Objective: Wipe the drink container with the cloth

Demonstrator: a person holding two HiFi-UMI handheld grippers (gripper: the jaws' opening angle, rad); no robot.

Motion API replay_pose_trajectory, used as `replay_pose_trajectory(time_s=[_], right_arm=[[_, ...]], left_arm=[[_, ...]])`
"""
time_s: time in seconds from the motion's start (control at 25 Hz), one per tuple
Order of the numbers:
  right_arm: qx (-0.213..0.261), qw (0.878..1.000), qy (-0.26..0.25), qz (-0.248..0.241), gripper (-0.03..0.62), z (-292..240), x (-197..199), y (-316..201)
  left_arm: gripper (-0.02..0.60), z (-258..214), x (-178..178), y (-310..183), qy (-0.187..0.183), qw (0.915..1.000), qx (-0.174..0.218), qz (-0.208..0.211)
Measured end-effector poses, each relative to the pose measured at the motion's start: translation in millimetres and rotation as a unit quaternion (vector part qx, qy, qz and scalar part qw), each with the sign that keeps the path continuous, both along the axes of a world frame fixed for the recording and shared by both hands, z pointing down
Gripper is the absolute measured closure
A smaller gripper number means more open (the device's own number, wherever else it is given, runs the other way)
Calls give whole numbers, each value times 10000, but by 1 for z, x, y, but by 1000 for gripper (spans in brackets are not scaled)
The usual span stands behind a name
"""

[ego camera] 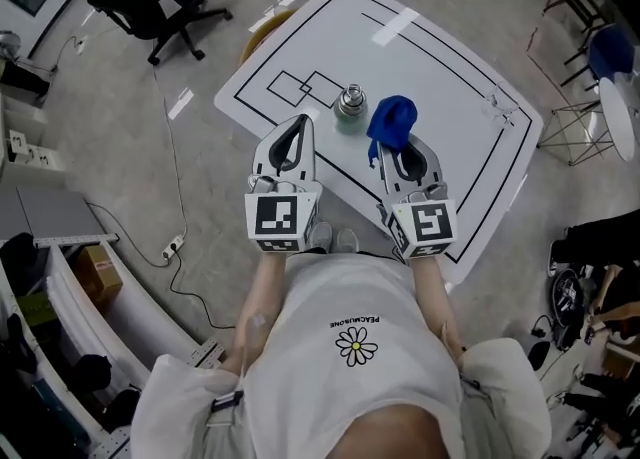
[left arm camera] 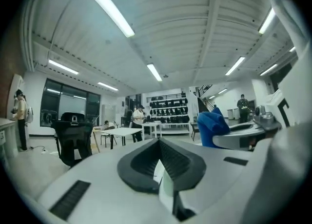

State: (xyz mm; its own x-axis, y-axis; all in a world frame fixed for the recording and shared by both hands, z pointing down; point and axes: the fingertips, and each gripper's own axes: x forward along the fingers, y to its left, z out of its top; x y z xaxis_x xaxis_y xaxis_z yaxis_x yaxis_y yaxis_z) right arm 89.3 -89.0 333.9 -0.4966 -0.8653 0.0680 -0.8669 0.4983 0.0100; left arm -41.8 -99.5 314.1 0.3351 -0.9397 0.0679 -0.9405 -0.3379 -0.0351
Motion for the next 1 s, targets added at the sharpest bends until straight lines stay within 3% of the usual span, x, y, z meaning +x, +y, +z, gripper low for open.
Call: replay_pose_trajectory(time_s=[0.2,0.48,1.0], right_arm=[[-18,9999,-77,81,551,2,6,6],[53,9999,-19,-90,551,1,-3,6],[-100,9999,17,-22,551,7,3,-1]], left_arm=[[584,1,-15,9,217,9994,27,-284],[584,3,-25,11,95,9984,-57,-563],[584,5,-24,4,82,9977,-170,-646]])
